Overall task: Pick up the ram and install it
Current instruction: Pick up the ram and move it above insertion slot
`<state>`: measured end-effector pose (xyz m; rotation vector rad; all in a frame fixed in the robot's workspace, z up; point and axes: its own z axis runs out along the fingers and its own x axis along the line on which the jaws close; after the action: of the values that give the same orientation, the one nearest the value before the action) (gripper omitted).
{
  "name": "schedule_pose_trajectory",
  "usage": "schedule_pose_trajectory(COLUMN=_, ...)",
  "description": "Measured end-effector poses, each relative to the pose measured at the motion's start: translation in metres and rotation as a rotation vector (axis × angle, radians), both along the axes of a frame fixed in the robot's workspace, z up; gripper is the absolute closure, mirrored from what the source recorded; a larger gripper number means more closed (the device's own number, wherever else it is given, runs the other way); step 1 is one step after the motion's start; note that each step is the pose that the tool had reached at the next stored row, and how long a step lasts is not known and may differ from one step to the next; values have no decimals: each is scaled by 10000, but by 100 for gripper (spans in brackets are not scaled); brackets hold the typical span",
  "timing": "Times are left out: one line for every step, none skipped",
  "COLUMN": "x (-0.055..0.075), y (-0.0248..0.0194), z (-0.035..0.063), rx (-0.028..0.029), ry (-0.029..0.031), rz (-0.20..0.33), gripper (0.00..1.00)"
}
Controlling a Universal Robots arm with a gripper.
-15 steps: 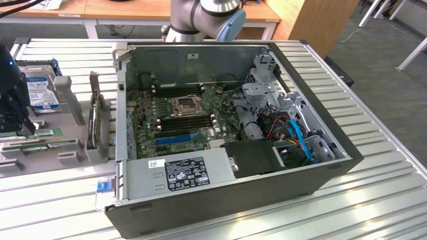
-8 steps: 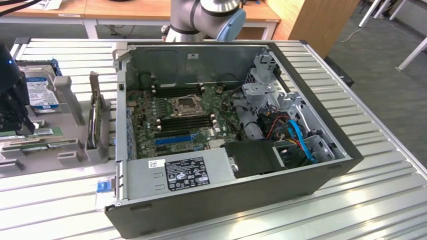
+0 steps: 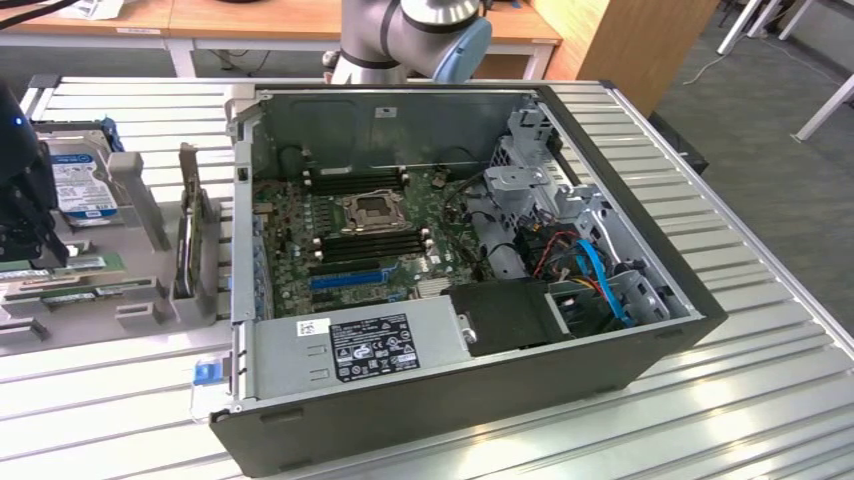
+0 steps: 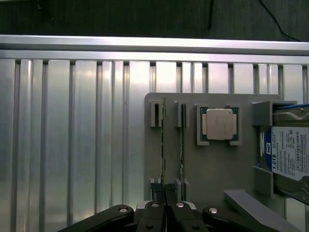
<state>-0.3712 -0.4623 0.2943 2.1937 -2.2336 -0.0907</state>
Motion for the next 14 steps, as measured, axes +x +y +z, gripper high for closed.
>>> schedule_pose_trajectory(x=0, y=0, z=7, rx=1, ry=-2, rz=0, gripper=89)
schedule_pose_trajectory(x=0, y=0, z=16, rx=1, ry=-2, rz=0, gripper=89)
schedule_pose_trajectory(x=0, y=0, z=24, rx=1, ry=-2, rz=0, gripper=89)
schedule_pose_trajectory(x=1, y=0, z=33, rx=1, ry=-2, rz=0, gripper=89)
schedule_pose_trajectory(x=0, y=0, z=40, rx=2, ry=-2, rz=0, gripper=89)
schedule_pose_trajectory(x=1, y=0, z=48, rx=1, ry=-1, rz=0, gripper=89)
schedule_pose_trajectory(x=1, y=0, z=55, rx=2, ry=-2, rz=0, gripper=89)
schedule_pose_trajectory(x=1, y=0, z=62, rx=2, ry=-2, rz=1, gripper=89)
schedule_pose_trajectory(x=1, y=0, z=69, rx=2, ry=-2, rz=0, gripper=89)
schedule_pose_trajectory(x=1, y=0, z=76, rx=2, ry=-2, rz=0, gripper=89)
schedule_pose_trajectory(x=1, y=0, z=82, rx=2, ry=-2, rz=0, gripper=89)
schedule_pose_trajectory(x=1, y=0, z=89, rx=3, ry=-2, rz=0, gripper=89)
schedule_pose_trajectory(x=1, y=0, z=95, rx=2, ry=-2, rz=0, gripper=89)
schedule_pose_trajectory(x=1, y=0, z=101, rx=2, ry=-3, rz=1, gripper=89)
